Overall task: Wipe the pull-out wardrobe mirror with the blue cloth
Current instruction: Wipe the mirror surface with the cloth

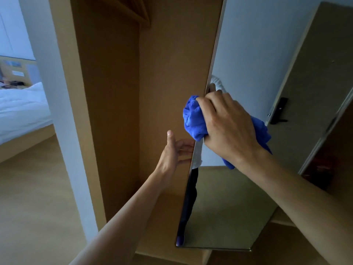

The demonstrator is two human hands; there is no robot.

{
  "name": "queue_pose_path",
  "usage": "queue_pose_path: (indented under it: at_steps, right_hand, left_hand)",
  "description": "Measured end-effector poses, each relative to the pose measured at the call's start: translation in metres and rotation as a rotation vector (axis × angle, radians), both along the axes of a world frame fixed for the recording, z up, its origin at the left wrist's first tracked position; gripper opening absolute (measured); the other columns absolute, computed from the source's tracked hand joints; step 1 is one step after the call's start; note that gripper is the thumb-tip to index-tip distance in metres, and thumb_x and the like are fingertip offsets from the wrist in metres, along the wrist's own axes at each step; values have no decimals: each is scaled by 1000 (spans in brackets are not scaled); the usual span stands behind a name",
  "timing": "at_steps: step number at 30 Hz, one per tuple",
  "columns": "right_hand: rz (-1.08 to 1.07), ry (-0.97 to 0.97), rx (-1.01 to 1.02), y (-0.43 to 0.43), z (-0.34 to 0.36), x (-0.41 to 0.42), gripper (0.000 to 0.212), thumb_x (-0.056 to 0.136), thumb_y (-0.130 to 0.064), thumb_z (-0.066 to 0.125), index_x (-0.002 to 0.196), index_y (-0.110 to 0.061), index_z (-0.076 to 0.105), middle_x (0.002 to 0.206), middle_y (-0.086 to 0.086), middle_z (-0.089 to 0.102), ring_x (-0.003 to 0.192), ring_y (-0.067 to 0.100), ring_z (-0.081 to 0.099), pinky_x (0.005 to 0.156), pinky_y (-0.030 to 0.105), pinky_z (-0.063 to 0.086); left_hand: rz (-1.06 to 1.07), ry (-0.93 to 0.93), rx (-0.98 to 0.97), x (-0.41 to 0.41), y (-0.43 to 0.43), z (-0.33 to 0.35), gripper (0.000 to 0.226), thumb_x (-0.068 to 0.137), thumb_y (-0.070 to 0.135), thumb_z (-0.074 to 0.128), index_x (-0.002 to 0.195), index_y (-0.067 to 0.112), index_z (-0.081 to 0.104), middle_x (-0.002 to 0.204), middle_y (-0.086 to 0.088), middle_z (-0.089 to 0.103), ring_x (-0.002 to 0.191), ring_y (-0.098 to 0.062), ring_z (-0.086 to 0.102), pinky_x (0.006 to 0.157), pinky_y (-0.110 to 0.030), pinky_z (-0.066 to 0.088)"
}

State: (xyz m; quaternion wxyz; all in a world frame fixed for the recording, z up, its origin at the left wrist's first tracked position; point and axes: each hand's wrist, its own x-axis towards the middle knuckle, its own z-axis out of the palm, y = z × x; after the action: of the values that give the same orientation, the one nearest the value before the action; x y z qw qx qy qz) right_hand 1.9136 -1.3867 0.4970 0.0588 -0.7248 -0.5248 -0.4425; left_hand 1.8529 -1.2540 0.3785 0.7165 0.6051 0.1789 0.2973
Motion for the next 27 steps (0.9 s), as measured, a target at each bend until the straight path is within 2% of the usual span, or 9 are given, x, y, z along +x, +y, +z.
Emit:
queue_pose_path:
  at_steps: [3,5,8,12,15,20,23,25,27]
  right_hand:
    - [-18,50,-25,-2,-26,-1,45,73,-8,54,118,-7,59,107,9,60,93,30,55,76,41,46]
    - [-22,96,-63,-3,-50,-4,46,74,-9,58,120,-7,59,108,9,61,92,30,56,75,44,49]
    - [-37,162,-115,-4,-86,-9,50,73,-6,67,123,-5,60,111,10,63,93,30,59,73,44,51]
    - [-33,206,-149,-6,-115,-13,46,78,-8,64,124,-5,61,113,10,64,94,29,60,74,42,54]
    - [-29,224,-162,-5,-119,-14,44,81,-10,67,124,-6,62,112,9,64,94,27,61,76,41,54]
    - [-14,209,-62,-2,-95,-16,48,74,-6,70,121,-3,62,109,12,64,90,30,60,74,45,53]
    - [-11,175,15,2,-73,-15,46,73,-5,62,119,-2,62,107,13,63,89,32,58,75,46,50]
    - [-19,164,48,3,-67,-15,47,72,-5,60,118,-3,62,106,12,63,88,32,57,74,45,49]
    - [-28,162,58,3,-70,-15,47,73,-5,61,120,-3,62,107,12,63,89,31,58,75,46,49]
  left_hand:
    - [-42,-14,-4,1,3,-3,78,103,64,8,93,37,80,103,-3,78,101,-17,73,87,-34,58]
    - [-77,-31,-23,1,4,-4,75,104,62,10,85,45,80,98,2,79,95,-11,74,76,-25,60]
    - [-94,-41,-59,2,8,-7,78,105,61,13,77,37,82,89,3,80,84,-5,75,61,-15,55]
    - [-102,-34,-17,3,11,-12,78,104,61,12,87,26,80,93,5,79,88,-2,73,78,-22,52]
    - [-107,-26,18,3,13,-13,78,105,60,9,90,27,78,90,9,78,85,2,71,80,-25,49]
    - [-142,-26,-25,1,13,-18,68,105,60,13,96,29,73,87,9,79,83,-2,74,62,-15,55]
    - [-166,-6,7,0,13,-24,65,105,61,10,102,39,71,98,10,78,95,-6,73,76,-25,59]
    - [-185,16,6,0,13,-30,69,104,62,9,94,46,75,104,6,78,104,-14,71,92,-38,57]
    - [-191,40,11,0,12,-39,71,103,63,8,86,52,76,108,2,76,110,-20,68,99,-45,54]
